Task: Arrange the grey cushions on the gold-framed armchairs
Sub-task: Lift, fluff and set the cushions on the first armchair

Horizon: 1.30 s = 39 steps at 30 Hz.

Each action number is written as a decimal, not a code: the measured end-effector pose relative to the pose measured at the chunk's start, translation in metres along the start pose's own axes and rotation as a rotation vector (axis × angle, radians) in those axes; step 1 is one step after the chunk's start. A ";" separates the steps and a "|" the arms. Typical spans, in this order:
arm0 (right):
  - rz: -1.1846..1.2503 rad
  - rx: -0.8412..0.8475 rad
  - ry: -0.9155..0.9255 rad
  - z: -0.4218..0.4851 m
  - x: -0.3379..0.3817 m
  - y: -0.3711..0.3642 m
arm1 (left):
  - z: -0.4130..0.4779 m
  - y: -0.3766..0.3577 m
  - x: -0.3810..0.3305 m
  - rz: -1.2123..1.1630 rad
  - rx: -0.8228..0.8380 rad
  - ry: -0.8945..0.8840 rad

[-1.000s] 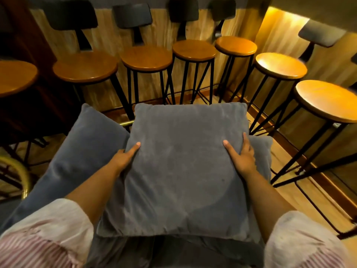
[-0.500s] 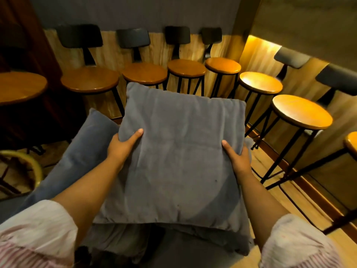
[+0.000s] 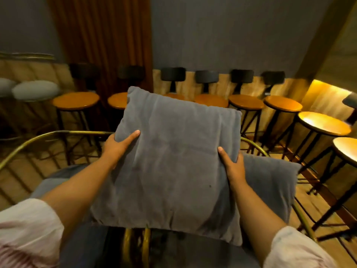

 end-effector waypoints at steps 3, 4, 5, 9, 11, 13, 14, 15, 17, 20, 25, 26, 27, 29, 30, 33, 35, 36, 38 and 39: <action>0.028 0.081 -0.012 -0.023 -0.007 -0.056 | -0.002 0.062 0.022 0.013 -0.059 0.031; 0.030 0.106 -0.017 -0.030 -0.009 -0.076 | 0.000 0.082 0.031 0.018 -0.076 0.040; 0.036 0.134 -0.019 -0.037 -0.011 -0.095 | 0.002 0.102 0.039 0.034 -0.086 0.037; 0.066 0.256 -0.031 -0.064 -0.020 -0.173 | 0.018 0.181 0.074 0.071 -0.068 0.057; 0.066 0.291 -0.036 -0.077 -0.027 -0.214 | 0.029 0.218 0.091 0.081 -0.071 0.070; 0.078 0.307 -0.041 -0.087 -0.036 -0.252 | 0.044 0.252 0.107 0.069 -0.096 0.089; 0.078 0.314 -0.054 -0.092 -0.042 -0.272 | 0.053 0.271 0.114 0.071 -0.104 0.097; 0.076 0.318 -0.066 -0.097 -0.048 -0.291 | 0.062 0.288 0.121 0.081 -0.105 0.107; 0.076 0.308 -0.098 -0.106 -0.061 -0.327 | 0.084 0.321 0.136 0.114 -0.091 0.141; 0.088 0.282 -0.159 -0.119 -0.077 -0.367 | 0.119 0.355 0.157 0.106 -0.046 0.143; 0.041 0.247 -0.141 -0.117 -0.101 -0.411 | 0.179 0.374 0.171 0.107 0.038 0.164; 0.031 0.237 -0.141 -0.113 -0.105 -0.418 | 0.192 0.375 0.173 0.098 0.050 0.159; 0.029 0.227 -0.151 -0.107 -0.108 -0.426 | 0.205 0.374 0.174 0.087 0.057 0.140; 0.037 0.216 -0.176 -0.093 -0.113 -0.439 | 0.229 0.370 0.175 0.086 0.047 0.097; 0.043 0.212 -0.185 -0.084 -0.115 -0.447 | 0.243 0.367 0.176 0.099 0.034 0.078; 0.042 0.208 -0.217 -0.043 -0.126 -0.473 | 0.296 0.356 0.179 0.141 0.017 0.049; 0.033 0.218 -0.199 -0.023 -0.128 -0.485 | 0.320 0.350 0.176 0.146 0.026 0.026; 0.024 0.220 -0.189 -0.010 -0.133 -0.493 | 0.339 0.344 0.177 0.147 0.042 0.025; 0.013 0.203 -0.162 0.013 -0.145 -0.507 | 0.371 0.331 0.178 0.155 0.064 0.024; 0.014 0.189 -0.145 0.024 -0.153 -0.512 | 0.385 0.321 0.180 0.154 0.071 0.020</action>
Point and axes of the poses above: each hand's wrist, its own z-axis towards the middle knuckle, its own y-axis out of the back of the hand, x = y × z, the point moved 1 cm from there along z, towards the middle knuckle, and after that the axes turned 9 degrees about z, right-handed, at the moved point
